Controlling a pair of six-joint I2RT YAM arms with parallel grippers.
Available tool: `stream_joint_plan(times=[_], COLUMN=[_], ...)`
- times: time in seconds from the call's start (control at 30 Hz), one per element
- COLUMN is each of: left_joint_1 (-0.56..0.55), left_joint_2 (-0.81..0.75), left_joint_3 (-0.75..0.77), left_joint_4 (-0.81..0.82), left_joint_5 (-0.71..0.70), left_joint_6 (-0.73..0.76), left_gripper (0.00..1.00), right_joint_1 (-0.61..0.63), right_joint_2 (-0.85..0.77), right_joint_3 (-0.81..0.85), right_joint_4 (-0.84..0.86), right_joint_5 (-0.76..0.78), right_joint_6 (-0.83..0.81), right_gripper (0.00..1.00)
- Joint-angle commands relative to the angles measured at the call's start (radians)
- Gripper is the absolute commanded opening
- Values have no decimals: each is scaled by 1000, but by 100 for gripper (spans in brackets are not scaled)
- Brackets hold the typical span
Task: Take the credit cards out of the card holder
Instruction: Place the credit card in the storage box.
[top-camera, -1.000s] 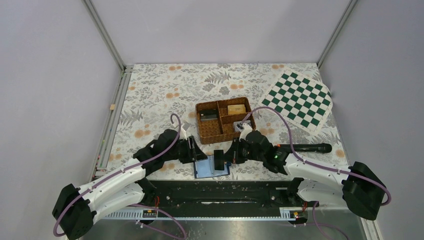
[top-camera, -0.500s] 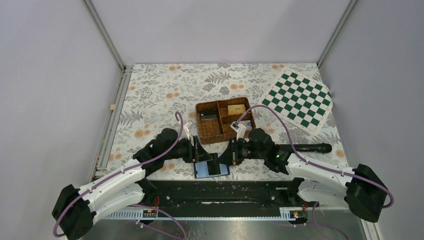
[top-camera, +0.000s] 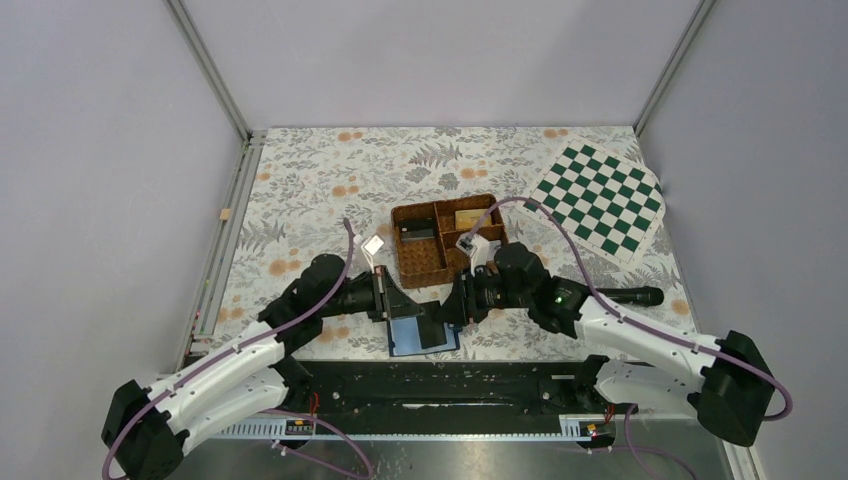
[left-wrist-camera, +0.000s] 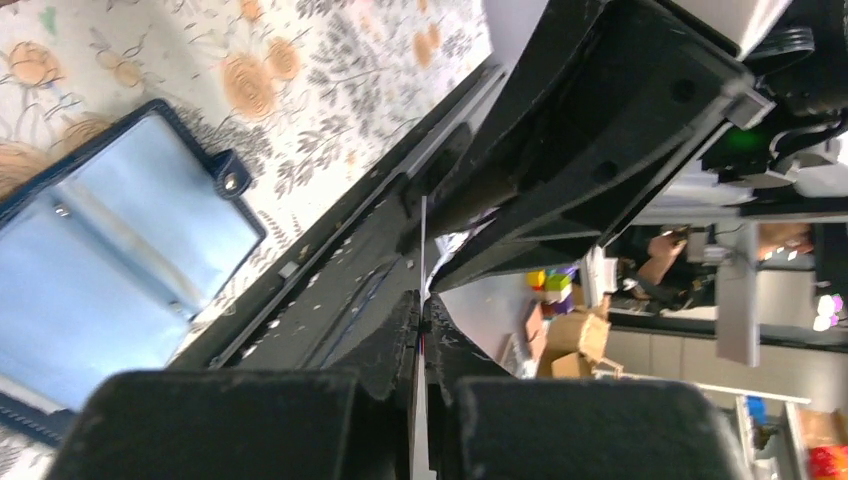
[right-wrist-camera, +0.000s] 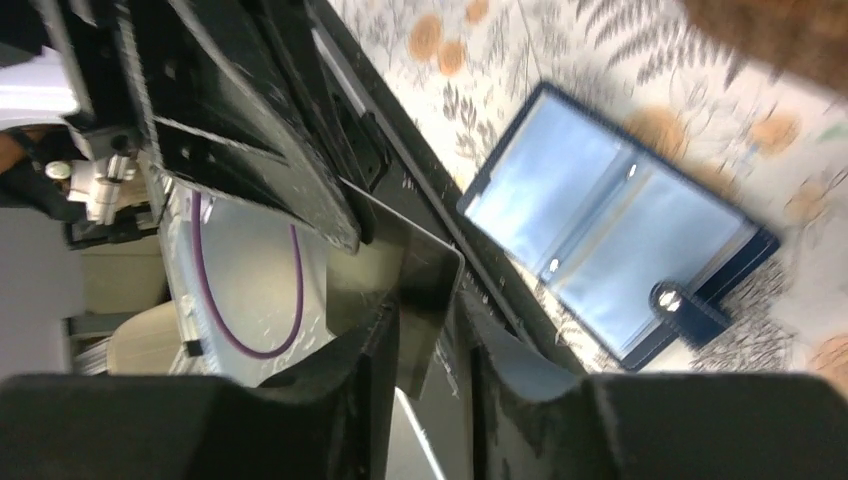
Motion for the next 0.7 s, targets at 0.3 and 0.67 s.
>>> stream_joint_plan(times=[0.3,0.67], left_joint_1=[52,66], left_joint_2=[-73,-118], left_joint_3=[54,201], left_joint_4=[-39,-358], left_joint_5=[-180,-346], left_joint_6=[-579,-758], left_gripper=[0,0], right_joint_1=[10,10], right_joint_2=[-252,-378], right_joint_3=[-51,-89], right_joint_4=[336,246], right_joint_5=[245,-18], right_joint_6=[-780,-1261], right_gripper=[55,52])
